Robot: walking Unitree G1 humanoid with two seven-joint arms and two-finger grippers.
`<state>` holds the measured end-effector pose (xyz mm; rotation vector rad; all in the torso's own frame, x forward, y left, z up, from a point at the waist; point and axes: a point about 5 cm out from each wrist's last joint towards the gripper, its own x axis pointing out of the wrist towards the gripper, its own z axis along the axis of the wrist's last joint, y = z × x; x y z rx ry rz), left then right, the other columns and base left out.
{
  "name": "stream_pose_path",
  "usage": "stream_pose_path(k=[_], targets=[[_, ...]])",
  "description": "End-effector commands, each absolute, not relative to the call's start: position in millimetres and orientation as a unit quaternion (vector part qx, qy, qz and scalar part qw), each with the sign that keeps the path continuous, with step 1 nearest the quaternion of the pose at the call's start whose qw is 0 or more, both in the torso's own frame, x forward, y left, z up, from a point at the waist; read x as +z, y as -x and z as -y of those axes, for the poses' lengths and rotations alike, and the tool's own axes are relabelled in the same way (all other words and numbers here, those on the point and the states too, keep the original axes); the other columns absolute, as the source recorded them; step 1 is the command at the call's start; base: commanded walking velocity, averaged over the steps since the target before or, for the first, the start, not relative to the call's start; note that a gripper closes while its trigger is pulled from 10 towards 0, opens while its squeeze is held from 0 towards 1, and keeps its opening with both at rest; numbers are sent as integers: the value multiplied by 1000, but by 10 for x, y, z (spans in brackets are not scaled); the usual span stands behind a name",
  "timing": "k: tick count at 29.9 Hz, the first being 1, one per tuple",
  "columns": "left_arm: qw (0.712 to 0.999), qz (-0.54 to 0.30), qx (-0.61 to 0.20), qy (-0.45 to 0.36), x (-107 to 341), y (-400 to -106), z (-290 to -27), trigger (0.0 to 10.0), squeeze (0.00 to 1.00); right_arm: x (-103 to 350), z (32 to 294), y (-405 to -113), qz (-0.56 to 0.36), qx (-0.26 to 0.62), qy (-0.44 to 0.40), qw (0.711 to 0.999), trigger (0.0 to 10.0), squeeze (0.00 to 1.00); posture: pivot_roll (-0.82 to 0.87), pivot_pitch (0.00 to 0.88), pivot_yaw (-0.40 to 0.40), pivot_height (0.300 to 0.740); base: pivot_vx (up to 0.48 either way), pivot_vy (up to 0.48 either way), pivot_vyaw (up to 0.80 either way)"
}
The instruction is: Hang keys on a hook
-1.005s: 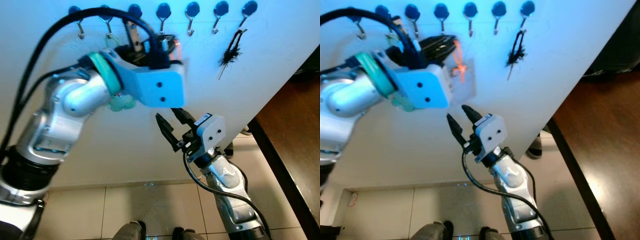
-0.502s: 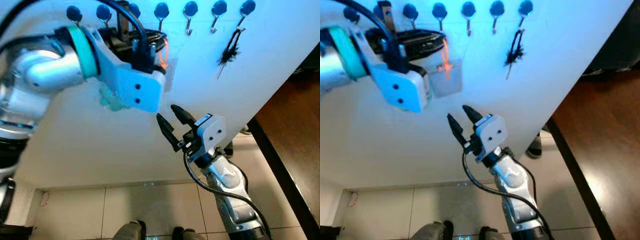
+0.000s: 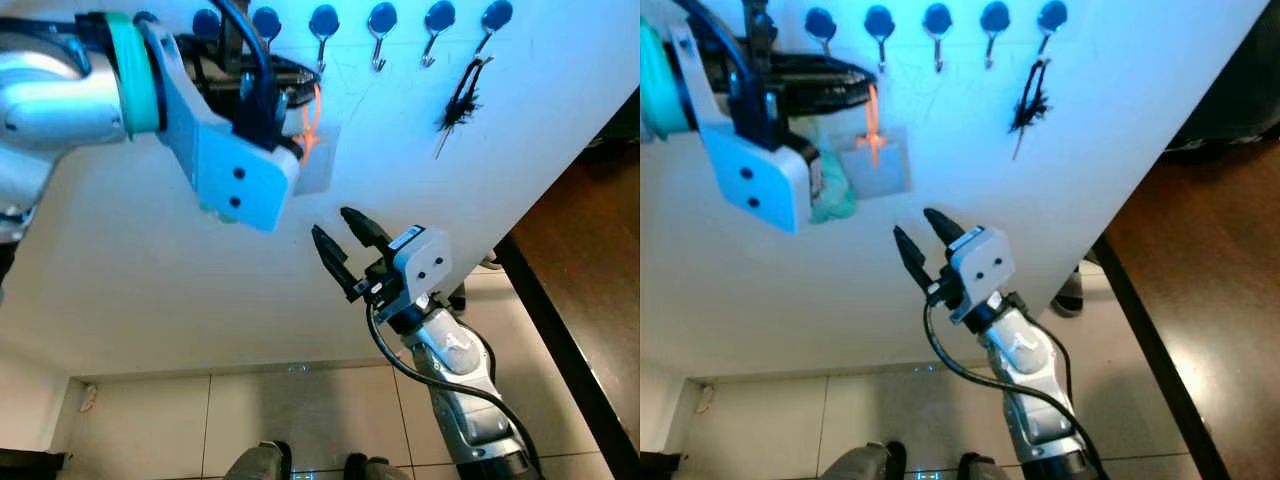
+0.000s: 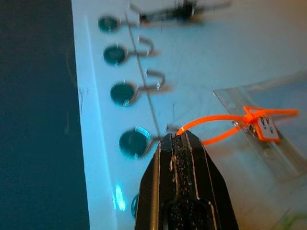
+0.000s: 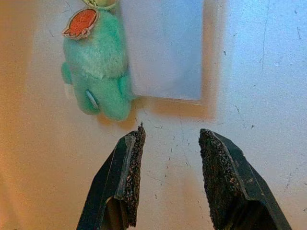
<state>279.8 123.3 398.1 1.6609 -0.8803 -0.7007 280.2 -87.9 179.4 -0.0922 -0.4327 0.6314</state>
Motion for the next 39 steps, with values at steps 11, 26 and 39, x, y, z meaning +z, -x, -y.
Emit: stream_pose_path(k=[11, 26, 39], targets=[[514, 365, -270, -727, 4147, -2822, -1260, 10000, 0, 1766, 854, -2800, 207, 316, 44, 925, 10000, 0, 194, 117, 109, 740, 0, 0, 0], [523, 403, -310, -684, 4083, -2756, -1048, 10000, 0, 1759, 845, -2801, 206, 316, 43, 925, 10000, 0, 199, 119, 110, 740, 0, 0, 0], [548, 373, -279, -695, 3965, -2946, -945, 10000, 0, 1752, 835, -2797, 205, 316, 43, 926, 10000, 0, 195, 121, 114, 740, 0, 0, 0]])
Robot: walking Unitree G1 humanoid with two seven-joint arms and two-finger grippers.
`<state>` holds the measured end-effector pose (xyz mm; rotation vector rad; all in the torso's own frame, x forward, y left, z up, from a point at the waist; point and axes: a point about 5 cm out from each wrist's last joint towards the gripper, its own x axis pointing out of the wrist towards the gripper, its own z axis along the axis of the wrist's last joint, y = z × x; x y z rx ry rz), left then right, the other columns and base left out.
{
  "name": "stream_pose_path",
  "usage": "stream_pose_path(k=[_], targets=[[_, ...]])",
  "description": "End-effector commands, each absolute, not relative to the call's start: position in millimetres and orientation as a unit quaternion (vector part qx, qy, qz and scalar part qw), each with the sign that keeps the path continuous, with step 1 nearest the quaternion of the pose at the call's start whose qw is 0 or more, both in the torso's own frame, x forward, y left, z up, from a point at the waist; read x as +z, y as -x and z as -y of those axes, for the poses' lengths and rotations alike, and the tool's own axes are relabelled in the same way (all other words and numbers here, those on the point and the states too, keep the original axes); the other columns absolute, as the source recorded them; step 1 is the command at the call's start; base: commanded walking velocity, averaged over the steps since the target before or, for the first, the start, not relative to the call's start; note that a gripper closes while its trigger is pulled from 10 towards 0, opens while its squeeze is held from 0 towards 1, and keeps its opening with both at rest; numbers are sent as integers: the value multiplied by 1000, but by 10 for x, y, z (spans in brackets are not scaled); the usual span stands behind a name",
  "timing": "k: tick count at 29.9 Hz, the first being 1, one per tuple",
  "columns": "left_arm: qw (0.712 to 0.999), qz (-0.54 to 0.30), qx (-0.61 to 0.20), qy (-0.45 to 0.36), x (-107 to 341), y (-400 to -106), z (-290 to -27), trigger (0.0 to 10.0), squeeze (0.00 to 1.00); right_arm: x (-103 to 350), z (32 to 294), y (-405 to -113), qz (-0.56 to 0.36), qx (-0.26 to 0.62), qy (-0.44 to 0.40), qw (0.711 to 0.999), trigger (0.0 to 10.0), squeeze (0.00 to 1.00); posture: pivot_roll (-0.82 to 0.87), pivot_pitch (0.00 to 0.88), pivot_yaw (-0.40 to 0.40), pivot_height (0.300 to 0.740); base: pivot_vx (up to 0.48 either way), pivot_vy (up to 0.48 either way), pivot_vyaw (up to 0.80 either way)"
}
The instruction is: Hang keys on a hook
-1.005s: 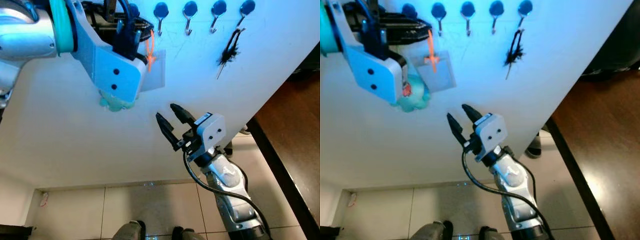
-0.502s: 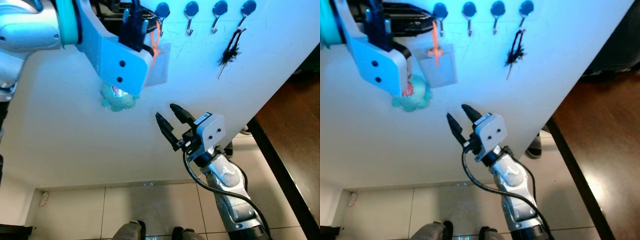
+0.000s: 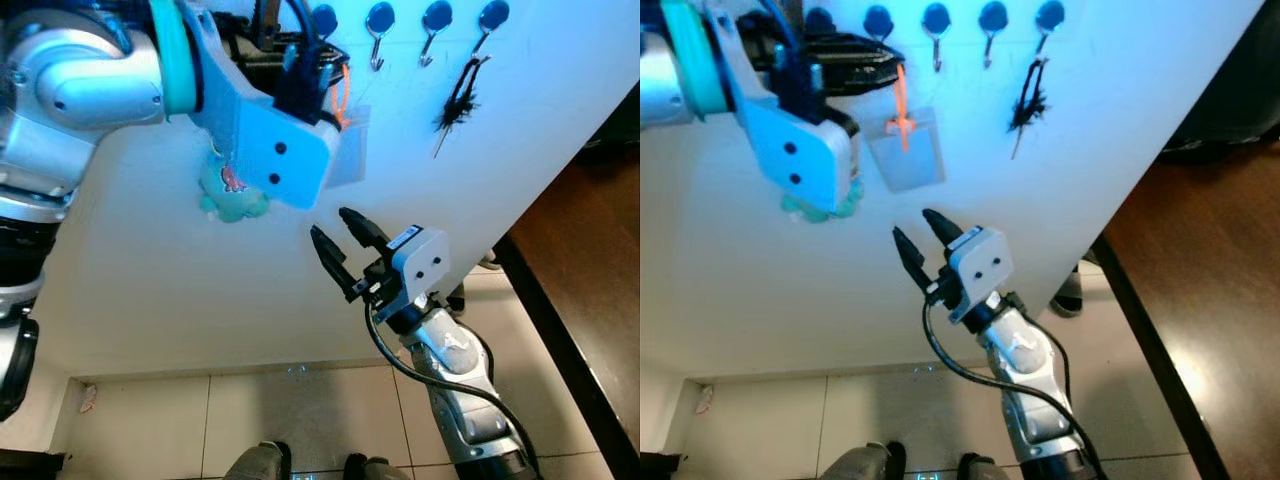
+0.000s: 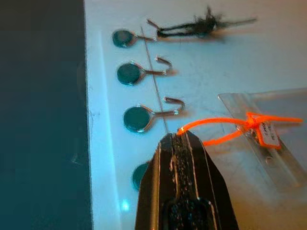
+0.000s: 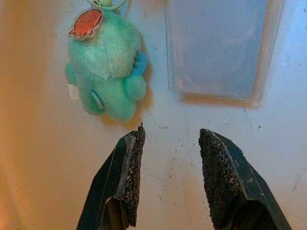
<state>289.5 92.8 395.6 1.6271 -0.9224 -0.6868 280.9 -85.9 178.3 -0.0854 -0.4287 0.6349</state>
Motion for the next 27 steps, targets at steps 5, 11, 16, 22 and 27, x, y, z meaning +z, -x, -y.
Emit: stream_pose_path(k=[5, 11, 16, 22, 27], targets=[[547, 364, -282, -699, 3990, -2923, -998, 10000, 0, 1752, 844, -2793, 205, 313, 44, 926, 10000, 0, 196, 123, 117, 740, 0, 0, 0], [550, 374, -338, -666, 4090, -2686, -1146, 10000, 0, 1744, 840, -2786, 204, 313, 42, 927, 10000, 0, 202, 128, 118, 740, 0, 0, 0], [553, 374, -345, -660, 4114, -2637, -1200, 10000, 0, 1742, 838, -2788, 204, 314, 41, 926, 10000, 0, 202, 128, 115, 740, 0, 0, 0], [562, 362, -308, -677, 4103, -2700, -1244, 10000, 0, 1748, 844, -2795, 204, 315, 43, 926, 10000, 0, 196, 130, 112, 740, 0, 0, 0], [573, 348, -265, -693, 4110, -2819, -1282, 10000, 0, 1748, 857, -2793, 204, 313, 45, 927, 10000, 0, 189, 129, 112, 740, 0, 0, 0]])
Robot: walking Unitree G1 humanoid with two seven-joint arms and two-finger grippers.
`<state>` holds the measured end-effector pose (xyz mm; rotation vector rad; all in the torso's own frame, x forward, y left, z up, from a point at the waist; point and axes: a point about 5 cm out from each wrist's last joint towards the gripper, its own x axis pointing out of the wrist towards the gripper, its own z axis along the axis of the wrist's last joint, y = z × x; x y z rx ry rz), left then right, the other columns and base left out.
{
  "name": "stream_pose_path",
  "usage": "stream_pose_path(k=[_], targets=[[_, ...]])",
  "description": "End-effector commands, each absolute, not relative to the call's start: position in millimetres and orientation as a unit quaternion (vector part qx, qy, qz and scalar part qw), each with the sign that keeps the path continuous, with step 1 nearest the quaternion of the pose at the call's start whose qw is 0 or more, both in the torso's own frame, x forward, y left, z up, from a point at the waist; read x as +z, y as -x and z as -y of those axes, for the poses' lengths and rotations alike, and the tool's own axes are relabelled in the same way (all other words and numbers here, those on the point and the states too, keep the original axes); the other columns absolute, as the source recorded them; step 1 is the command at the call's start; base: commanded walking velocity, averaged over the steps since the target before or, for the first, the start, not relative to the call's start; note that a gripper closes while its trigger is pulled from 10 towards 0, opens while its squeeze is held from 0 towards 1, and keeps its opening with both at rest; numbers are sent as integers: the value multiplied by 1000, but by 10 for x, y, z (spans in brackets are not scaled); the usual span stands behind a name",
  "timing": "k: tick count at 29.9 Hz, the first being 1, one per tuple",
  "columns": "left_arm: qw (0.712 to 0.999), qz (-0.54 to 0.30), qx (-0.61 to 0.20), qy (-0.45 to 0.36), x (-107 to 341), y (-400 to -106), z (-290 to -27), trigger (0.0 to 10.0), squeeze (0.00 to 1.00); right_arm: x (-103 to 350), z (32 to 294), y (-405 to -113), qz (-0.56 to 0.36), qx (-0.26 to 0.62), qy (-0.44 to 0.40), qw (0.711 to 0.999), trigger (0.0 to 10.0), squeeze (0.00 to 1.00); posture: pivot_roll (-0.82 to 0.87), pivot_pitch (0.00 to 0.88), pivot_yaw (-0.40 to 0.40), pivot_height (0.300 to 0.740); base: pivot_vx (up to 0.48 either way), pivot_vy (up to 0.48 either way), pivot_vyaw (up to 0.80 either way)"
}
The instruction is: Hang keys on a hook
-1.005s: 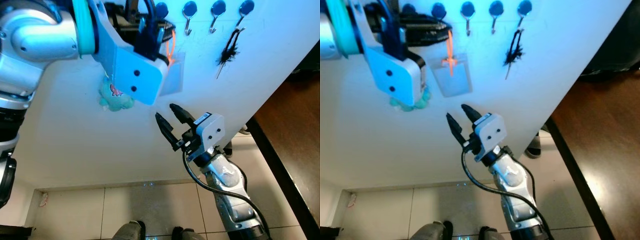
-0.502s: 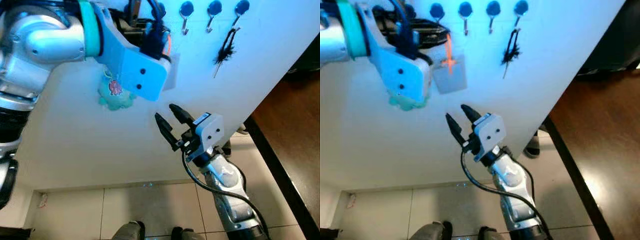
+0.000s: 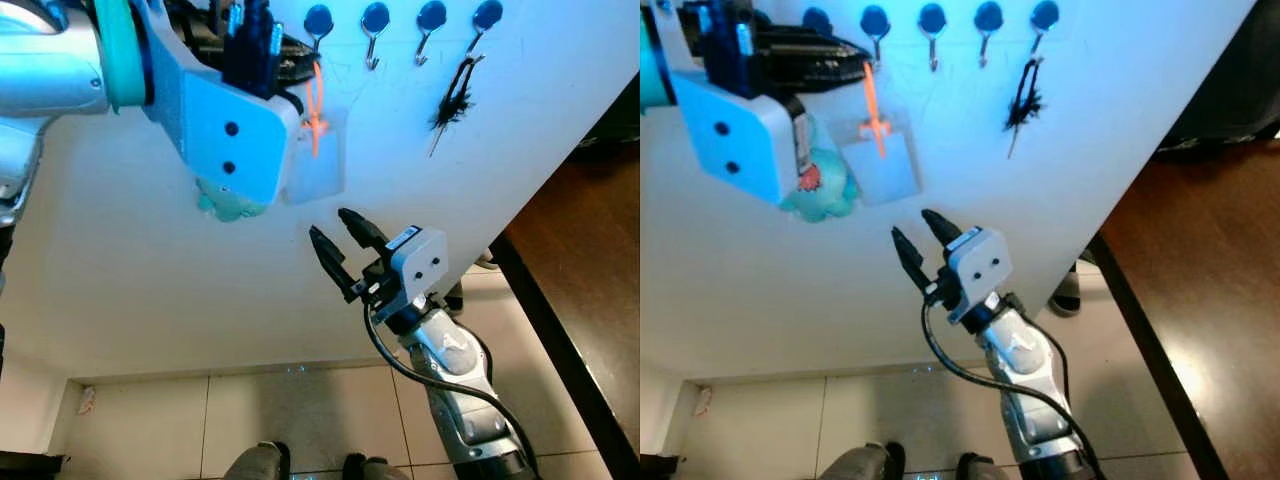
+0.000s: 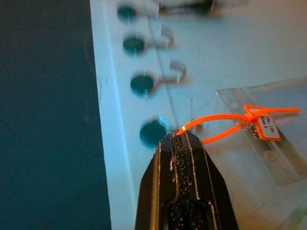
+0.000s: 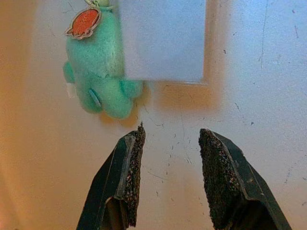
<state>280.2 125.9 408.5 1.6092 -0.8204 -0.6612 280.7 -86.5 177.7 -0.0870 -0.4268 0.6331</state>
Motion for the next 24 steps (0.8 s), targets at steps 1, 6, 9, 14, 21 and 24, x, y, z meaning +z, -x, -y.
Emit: stream_pose_path(k=[1, 6, 9, 14, 21, 24], targets=[[578, 346, -256, -694, 4117, -2845, -1288, 10000, 0, 1747, 860, -2793, 204, 313, 45, 927, 10000, 0, 187, 128, 112, 740, 0, 0, 0], [585, 338, -244, -695, 4140, -2882, -1303, 10000, 0, 1747, 861, -2793, 204, 312, 45, 927, 10000, 0, 188, 129, 112, 740, 0, 0, 0], [587, 336, -246, -694, 4146, -2886, -1303, 10000, 0, 1748, 860, -2793, 204, 312, 45, 927, 10000, 0, 188, 129, 112, 740, 0, 0, 0], [593, 349, -250, -681, 4161, -2892, -1292, 10000, 0, 1748, 852, -2793, 204, 314, 44, 926, 10000, 0, 194, 128, 112, 740, 0, 0, 0], [592, 371, -268, -664, 4150, -2904, -1170, 10000, 0, 1748, 842, -2795, 204, 314, 43, 926, 10000, 0, 196, 128, 114, 740, 0, 0, 0], [589, 373, -280, -660, 4086, -2911, -1064, 10000, 0, 1747, 836, -2797, 204, 315, 43, 926, 10000, 0, 199, 127, 115, 740, 0, 0, 0]])
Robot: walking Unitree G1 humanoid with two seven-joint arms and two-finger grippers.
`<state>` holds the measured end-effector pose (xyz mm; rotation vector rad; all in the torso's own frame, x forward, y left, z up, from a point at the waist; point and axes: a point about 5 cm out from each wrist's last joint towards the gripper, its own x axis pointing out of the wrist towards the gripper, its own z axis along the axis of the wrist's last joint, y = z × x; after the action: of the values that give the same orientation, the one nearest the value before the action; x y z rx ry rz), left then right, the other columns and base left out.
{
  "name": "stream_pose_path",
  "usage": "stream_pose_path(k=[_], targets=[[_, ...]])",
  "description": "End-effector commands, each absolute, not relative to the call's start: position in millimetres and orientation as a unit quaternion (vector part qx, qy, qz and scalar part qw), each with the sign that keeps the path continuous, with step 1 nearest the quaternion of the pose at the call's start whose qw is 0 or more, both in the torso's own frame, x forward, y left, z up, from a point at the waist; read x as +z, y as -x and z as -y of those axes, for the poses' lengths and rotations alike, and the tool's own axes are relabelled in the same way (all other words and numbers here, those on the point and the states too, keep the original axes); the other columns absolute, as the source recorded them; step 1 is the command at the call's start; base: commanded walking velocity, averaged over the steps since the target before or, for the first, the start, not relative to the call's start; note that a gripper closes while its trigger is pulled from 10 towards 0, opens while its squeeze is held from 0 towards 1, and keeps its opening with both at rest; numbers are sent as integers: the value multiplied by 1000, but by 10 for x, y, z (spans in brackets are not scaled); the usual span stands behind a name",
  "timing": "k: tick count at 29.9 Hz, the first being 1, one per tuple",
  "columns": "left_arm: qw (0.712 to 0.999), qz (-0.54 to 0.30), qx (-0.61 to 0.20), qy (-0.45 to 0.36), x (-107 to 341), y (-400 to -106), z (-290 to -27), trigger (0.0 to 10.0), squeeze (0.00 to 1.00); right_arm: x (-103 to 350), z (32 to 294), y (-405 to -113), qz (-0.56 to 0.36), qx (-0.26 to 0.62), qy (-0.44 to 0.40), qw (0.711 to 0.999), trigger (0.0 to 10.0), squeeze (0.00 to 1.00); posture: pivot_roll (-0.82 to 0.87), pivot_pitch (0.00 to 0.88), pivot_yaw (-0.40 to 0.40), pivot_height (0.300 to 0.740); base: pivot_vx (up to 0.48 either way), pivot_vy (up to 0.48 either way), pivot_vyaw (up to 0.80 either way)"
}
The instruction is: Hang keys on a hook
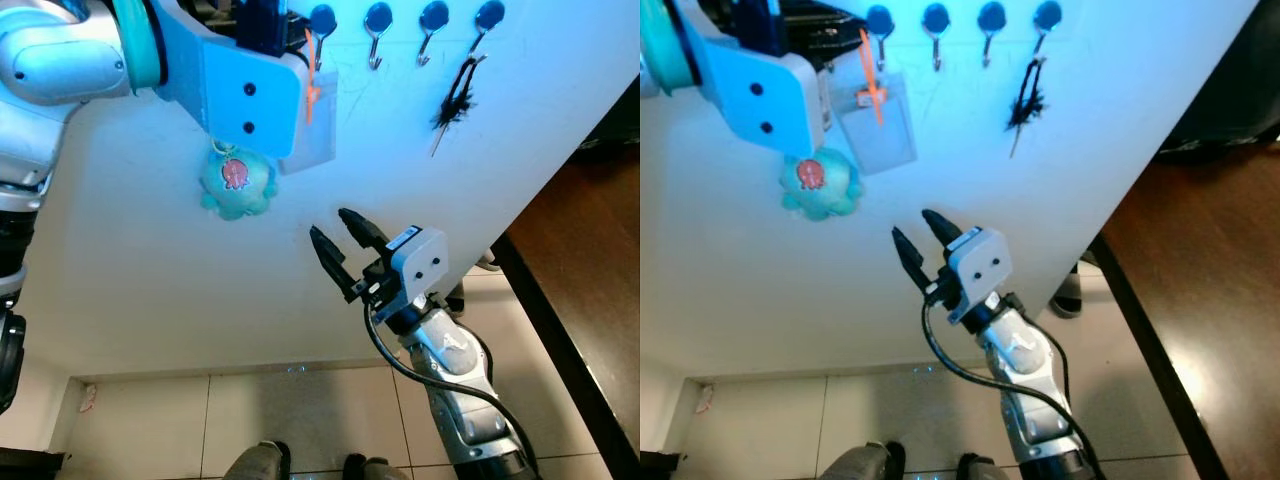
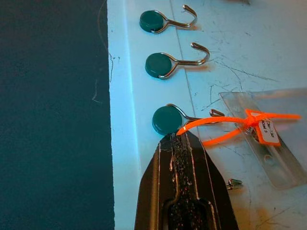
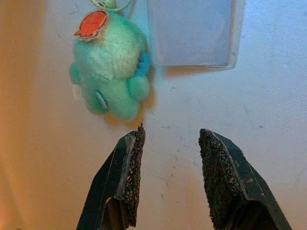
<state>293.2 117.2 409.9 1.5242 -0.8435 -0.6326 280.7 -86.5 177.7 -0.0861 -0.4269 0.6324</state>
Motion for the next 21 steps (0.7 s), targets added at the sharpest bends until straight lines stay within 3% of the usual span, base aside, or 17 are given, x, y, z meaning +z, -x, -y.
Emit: stream_pose_path(k=[1, 10, 21], targets=[[589, 373, -280, -660, 4086, -2911, -1064, 10000, 0, 1747, 836, -2797, 204, 315, 43, 926, 10000, 0, 199, 127, 115, 740, 0, 0, 0], [580, 379, -325, -644, 3906, -2819, -749, 10000, 0, 1742, 824, -2792, 204, 316, 42, 926, 10000, 0, 200, 126, 114, 740, 0, 0, 0], [581, 384, -323, -641, 3893, -2828, -725, 10000, 0, 1741, 820, -2794, 203, 319, 42, 925, 10000, 0, 204, 131, 112, 740, 0, 0, 0]])
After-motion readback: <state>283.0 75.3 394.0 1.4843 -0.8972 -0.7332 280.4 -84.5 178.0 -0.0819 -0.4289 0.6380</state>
